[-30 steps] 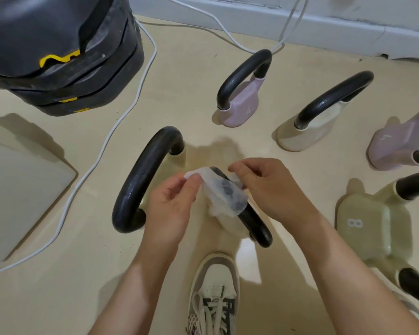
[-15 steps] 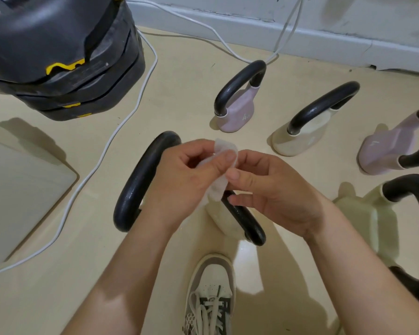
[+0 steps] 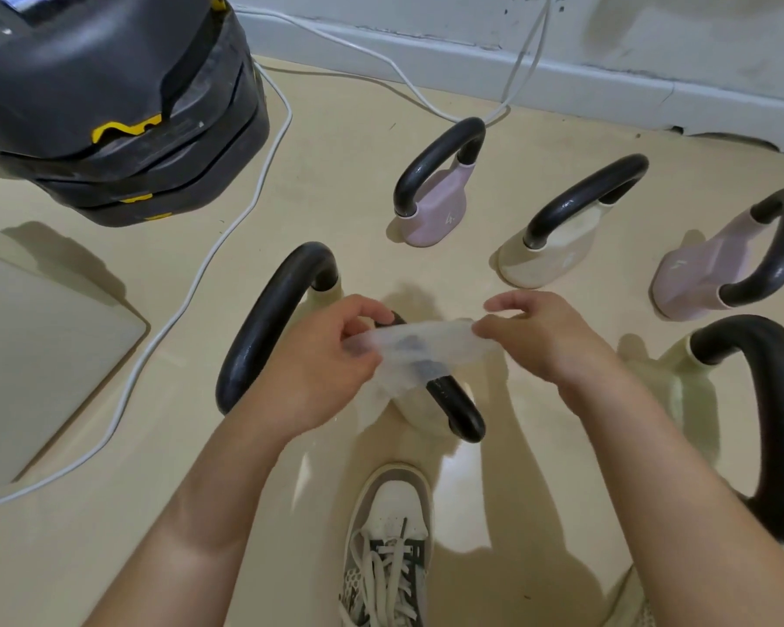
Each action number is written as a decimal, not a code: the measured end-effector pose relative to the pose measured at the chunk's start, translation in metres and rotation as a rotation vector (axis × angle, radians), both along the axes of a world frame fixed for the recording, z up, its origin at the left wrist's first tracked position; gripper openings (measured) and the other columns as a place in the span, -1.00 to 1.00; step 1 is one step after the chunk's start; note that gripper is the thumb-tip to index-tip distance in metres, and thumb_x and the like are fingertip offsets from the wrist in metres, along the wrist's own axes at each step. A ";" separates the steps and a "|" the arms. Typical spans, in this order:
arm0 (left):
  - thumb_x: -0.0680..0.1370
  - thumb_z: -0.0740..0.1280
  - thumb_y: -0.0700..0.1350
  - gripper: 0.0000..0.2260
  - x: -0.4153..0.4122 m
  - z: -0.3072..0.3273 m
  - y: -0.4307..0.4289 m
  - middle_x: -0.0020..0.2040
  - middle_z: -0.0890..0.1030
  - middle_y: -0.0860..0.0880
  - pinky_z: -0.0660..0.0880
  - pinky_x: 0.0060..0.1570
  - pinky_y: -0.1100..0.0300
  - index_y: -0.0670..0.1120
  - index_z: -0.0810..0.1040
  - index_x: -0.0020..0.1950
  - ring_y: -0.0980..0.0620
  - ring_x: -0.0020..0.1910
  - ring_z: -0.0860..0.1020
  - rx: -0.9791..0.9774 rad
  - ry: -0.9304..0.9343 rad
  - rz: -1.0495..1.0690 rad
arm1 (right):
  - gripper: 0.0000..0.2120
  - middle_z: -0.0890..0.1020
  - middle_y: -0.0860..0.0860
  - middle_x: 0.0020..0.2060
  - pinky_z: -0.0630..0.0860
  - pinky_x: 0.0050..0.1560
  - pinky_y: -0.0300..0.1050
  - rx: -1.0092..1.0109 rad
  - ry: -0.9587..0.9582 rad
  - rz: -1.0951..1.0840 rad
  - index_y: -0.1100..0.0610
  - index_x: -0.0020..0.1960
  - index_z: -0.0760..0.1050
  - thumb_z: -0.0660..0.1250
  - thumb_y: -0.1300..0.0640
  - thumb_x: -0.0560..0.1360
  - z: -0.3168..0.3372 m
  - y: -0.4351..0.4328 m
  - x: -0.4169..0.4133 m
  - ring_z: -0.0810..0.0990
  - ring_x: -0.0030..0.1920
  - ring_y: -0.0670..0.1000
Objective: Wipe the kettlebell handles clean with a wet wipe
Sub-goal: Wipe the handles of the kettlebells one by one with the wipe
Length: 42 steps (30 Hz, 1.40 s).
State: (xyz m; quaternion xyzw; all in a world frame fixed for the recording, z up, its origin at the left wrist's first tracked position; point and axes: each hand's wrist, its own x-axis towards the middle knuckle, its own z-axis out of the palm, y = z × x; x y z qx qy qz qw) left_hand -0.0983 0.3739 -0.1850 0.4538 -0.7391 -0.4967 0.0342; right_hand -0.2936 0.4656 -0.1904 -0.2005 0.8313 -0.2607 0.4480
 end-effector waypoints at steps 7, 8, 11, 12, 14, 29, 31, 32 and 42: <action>0.49 0.29 -0.34 -0.75 0.000 -0.036 0.032 -0.06 0.58 0.11 0.52 -0.02 0.25 0.01 0.53 -0.02 0.13 -0.04 0.57 -0.078 0.186 0.459 | -0.58 0.54 0.01 -0.03 0.45 -0.13 -0.08 0.069 0.166 0.456 0.16 0.16 0.40 0.30 -0.07 0.42 0.006 -0.041 0.077 0.55 -0.02 0.08; 0.50 0.26 -0.37 -0.74 -0.001 -0.040 0.036 -0.08 0.63 0.06 0.55 -0.01 0.21 -0.02 0.54 -0.01 0.08 -0.04 0.60 0.095 0.248 0.536 | -0.62 0.53 0.01 -0.07 0.41 -0.19 -0.09 0.082 0.203 0.508 0.18 0.15 0.39 0.30 -0.01 0.43 0.001 -0.050 0.085 0.54 -0.07 0.08; 0.57 0.24 -0.34 -0.72 -0.003 -0.046 0.039 -0.06 0.70 0.05 0.56 -0.06 0.24 -0.01 0.56 0.12 0.11 -0.04 0.65 0.417 0.339 0.579 | -0.63 0.55 0.10 0.02 0.35 -0.17 -0.08 0.120 0.386 0.536 0.22 0.20 0.32 0.30 0.12 0.46 -0.017 -0.067 0.090 0.57 0.03 0.16; 0.57 0.24 -0.34 -0.72 -0.005 -0.047 0.038 -0.06 0.71 0.04 0.55 -0.10 0.25 -0.01 0.55 0.14 0.12 -0.07 0.66 0.465 0.355 0.577 | -0.64 0.55 0.10 0.02 0.35 -0.16 -0.07 0.126 0.412 0.522 0.22 0.19 0.30 0.30 0.13 0.46 -0.023 -0.071 0.088 0.57 0.04 0.16; 0.55 0.26 -0.33 -0.73 -0.009 -0.050 0.037 -0.06 0.70 -0.01 0.57 -0.10 0.20 -0.01 0.54 0.13 0.07 -0.09 0.66 0.513 0.369 0.629 | -0.71 0.48 0.06 -0.10 0.36 -0.18 -0.09 0.160 0.363 0.533 0.22 0.10 0.35 0.31 0.11 0.47 -0.030 -0.081 0.082 0.53 -0.05 0.11; 0.43 0.38 -0.31 -0.47 -0.007 -0.049 0.047 0.14 0.42 0.06 0.46 0.09 0.24 0.20 0.36 0.23 0.09 0.12 0.46 -0.075 0.134 0.310 | -0.76 0.50 -0.22 -0.38 0.45 -0.37 -0.27 -0.448 0.499 0.088 0.13 -0.07 0.57 0.34 0.41 0.37 -0.077 0.048 0.085 0.50 -0.37 -0.07; 0.45 0.38 -0.27 -0.42 -0.007 -0.051 0.037 0.27 0.35 0.06 0.37 0.24 0.20 0.12 0.33 0.39 0.10 0.24 0.38 -0.339 0.046 0.130 | -0.76 0.51 -0.16 -0.41 0.50 -0.38 -0.18 -0.488 0.547 0.104 0.15 -0.11 0.59 0.34 0.43 0.34 -0.081 0.046 0.080 0.50 -0.38 -0.03; 0.47 0.38 -0.24 -0.46 -0.008 -0.050 0.029 0.30 0.36 0.05 0.36 0.26 0.19 0.07 0.35 0.40 0.08 0.25 0.37 -0.438 0.013 0.031 | -0.77 0.51 -0.13 -0.42 0.50 -0.39 -0.15 -0.518 0.564 0.129 0.16 -0.11 0.59 0.33 0.42 0.33 -0.081 0.046 0.075 0.50 -0.40 -0.02; 0.56 0.22 0.19 -0.77 -0.025 -0.034 0.040 -0.26 0.53 0.06 0.45 -0.26 0.20 0.05 0.37 -0.09 0.06 -0.29 0.54 -0.432 -0.364 -0.442 | -0.76 0.61 -0.01 -0.35 0.44 -0.29 -0.12 -0.262 0.483 0.645 0.05 -0.14 0.60 0.28 0.33 0.33 -0.046 0.023 -0.008 0.54 -0.29 0.07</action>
